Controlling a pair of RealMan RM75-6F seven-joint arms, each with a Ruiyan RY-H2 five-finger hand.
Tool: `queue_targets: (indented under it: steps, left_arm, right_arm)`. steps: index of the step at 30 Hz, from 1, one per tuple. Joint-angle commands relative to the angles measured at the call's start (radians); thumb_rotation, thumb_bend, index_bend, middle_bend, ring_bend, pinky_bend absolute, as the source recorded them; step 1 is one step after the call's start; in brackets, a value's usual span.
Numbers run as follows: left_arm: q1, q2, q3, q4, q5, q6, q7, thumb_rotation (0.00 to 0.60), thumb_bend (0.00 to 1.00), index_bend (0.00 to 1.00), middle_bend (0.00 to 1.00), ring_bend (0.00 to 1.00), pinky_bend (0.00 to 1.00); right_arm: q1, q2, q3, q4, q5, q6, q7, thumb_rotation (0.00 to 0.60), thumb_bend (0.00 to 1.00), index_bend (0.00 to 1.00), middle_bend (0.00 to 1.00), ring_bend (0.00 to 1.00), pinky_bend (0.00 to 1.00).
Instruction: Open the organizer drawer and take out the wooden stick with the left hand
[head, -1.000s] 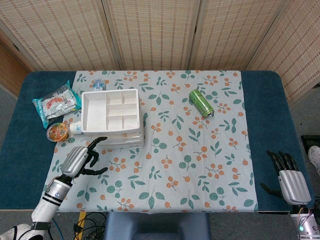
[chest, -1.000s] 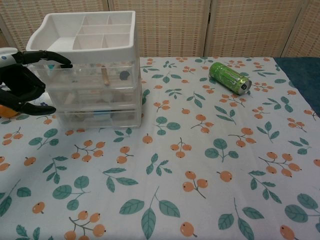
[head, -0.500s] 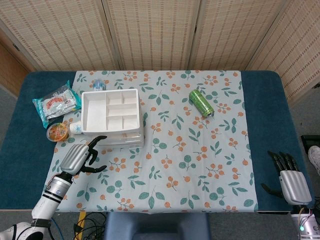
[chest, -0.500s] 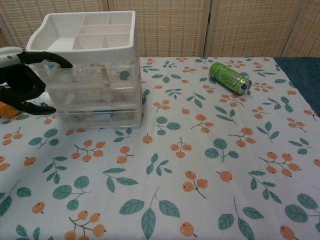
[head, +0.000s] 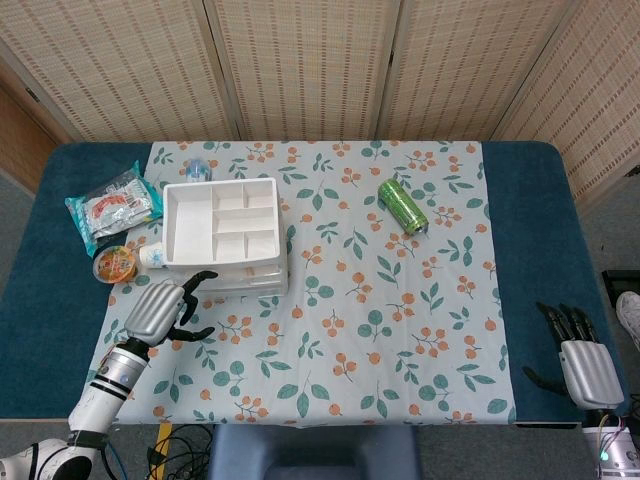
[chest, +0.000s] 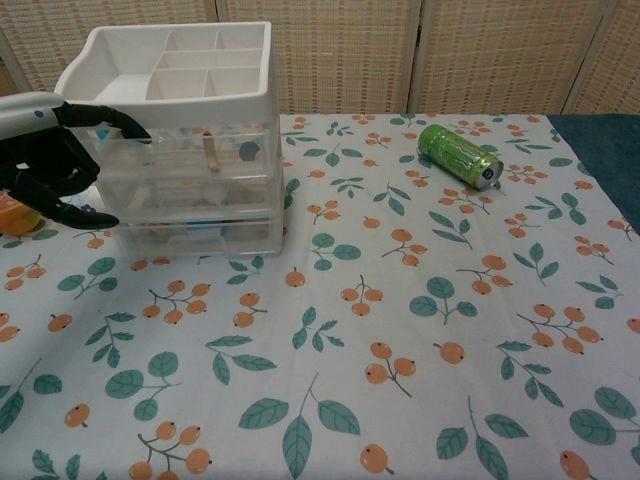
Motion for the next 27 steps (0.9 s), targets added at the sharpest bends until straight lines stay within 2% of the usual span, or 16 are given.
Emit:
queue_targets:
  steps: [1,12,27]
  left_arm:
    - [-0.006,-0.001,0.0,-0.003,-0.005,-0.008,0.003,0.6,0.16,0.21,0.84,0.95,1.0]
    - [-0.004,0.007,0.008,-0.004,0.023,-0.003,-0.022,0.6,0.16,0.27,0.84,0.96,1.0]
    - [0.009,0.052,0.058,-0.037,0.117,-0.005,-0.055,0.6,0.16,0.32,0.84,0.96,1.0]
  right_arm:
    - [-0.001,-0.002,0.0,0.002,0.0,0.001,0.001,0.6,0.18,0.06,0.14,0.1,0.03]
    - [-0.002,-0.003,0.0,0.002,0.001,0.001,0.0,0.6,0.18,0.06,0.14,0.1,0.03]
    - [0.0,-0.002,0.002,-0.005,0.002,-0.001,-0.009,0.6,0.18,0.06,0.14,0.1,0.03]
